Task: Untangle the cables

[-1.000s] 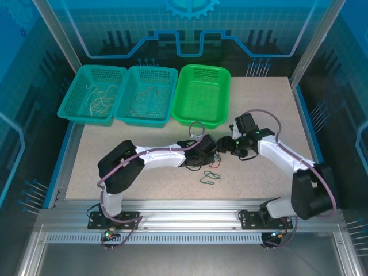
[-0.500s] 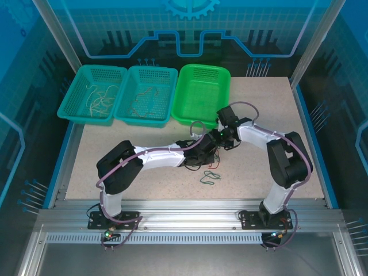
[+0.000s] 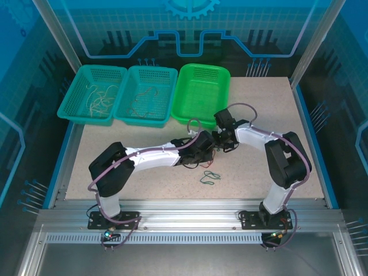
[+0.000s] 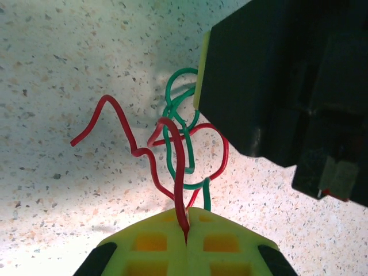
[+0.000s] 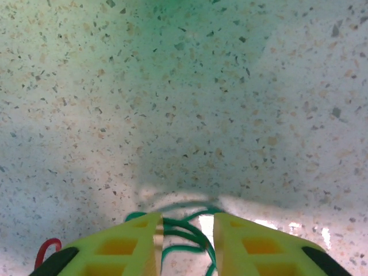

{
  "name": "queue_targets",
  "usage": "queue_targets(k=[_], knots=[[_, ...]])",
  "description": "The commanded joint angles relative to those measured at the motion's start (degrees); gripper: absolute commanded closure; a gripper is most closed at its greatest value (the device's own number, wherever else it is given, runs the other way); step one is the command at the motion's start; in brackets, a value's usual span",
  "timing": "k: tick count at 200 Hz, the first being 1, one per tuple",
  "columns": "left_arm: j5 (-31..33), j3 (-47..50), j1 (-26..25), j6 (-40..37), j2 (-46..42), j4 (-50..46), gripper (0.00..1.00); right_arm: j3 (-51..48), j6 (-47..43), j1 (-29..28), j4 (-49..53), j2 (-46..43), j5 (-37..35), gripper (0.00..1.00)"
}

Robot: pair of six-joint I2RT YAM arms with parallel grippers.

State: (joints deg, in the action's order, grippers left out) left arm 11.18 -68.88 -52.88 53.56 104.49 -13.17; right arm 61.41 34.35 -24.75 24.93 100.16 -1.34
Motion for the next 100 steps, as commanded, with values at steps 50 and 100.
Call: queue_targets(k=[50,100], knots=[[0.35,1.56,0.5,-1.3,-1.44,1.12,1.0,-3.42,-0.93,-2.5,-2.28,-9.77,-0.82,0.5],[-3.64,3.37,0.5,-2.32,-0.55,2.36,1.0,-8.64,10.47,-3.11,-1.55,-8.31,-4.09,0.36]])
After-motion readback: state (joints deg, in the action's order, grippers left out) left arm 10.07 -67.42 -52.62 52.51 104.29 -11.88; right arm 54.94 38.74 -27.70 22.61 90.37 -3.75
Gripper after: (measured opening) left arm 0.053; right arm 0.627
